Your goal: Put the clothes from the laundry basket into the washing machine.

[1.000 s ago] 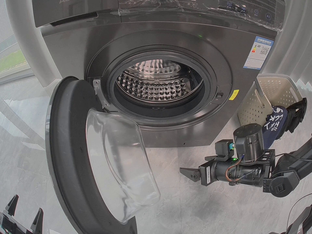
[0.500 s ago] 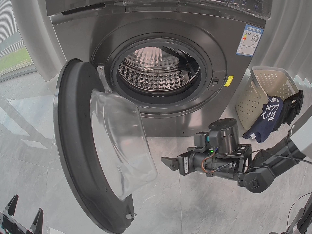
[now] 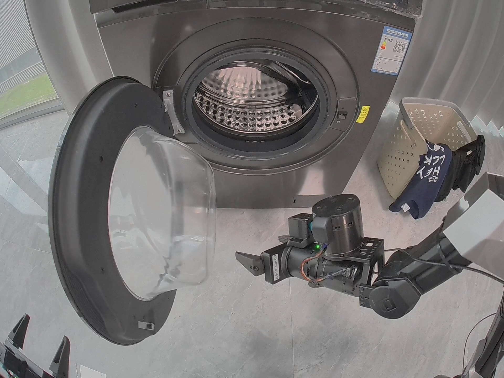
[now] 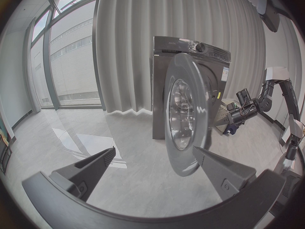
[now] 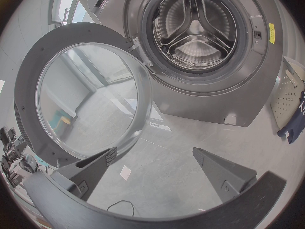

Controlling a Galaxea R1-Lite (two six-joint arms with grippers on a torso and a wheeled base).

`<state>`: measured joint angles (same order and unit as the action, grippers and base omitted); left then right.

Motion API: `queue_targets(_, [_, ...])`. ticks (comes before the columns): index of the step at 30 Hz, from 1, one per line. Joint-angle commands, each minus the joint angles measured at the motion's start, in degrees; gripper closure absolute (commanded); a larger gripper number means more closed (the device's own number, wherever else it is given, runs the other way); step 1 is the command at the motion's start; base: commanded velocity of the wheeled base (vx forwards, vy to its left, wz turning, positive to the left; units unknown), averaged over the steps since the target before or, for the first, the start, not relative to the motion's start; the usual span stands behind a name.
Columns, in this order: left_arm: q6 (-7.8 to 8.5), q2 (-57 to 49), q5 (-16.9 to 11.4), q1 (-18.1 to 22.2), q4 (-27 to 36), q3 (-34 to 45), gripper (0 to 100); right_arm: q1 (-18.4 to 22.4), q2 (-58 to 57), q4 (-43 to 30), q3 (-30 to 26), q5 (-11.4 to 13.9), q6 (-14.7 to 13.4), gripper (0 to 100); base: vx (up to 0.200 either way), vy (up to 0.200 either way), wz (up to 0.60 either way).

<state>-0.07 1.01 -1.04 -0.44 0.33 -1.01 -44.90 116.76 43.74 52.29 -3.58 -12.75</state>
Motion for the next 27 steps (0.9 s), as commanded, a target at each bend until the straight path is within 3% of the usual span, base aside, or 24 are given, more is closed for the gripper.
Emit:
queue_targets(1, [-0.01, -1.01, -0.02, 0.0, 0.02, 1.01, 0, -0.28, 3.3, 0.21, 2.73, -0.02, -0.08, 0, 0.0, 0.0, 0.0])
queue_targets(5, [-0.01, -1.01, -0.02, 0.0, 0.02, 1.01, 0, -1.24, 6.9, 1.44, 6.34, -0.02, 0.1, 0, 0.0, 0.0, 0.0])
queue_targets(16, [-0.1, -1.01, -0.02, 0.0, 0.02, 1.01, 0, -6.87, 18.41, 2.84, 23.56, -0.11, -0.17, 0, 0.0, 0.0, 0.0])
queue_targets(27, [-0.1, -1.01, -0.02, 0.0, 0.02, 1.01, 0, -5.81, 17.97, 5.04, 24.79, -0.11, -0.34, 0, 0.0, 0.0, 0.0])
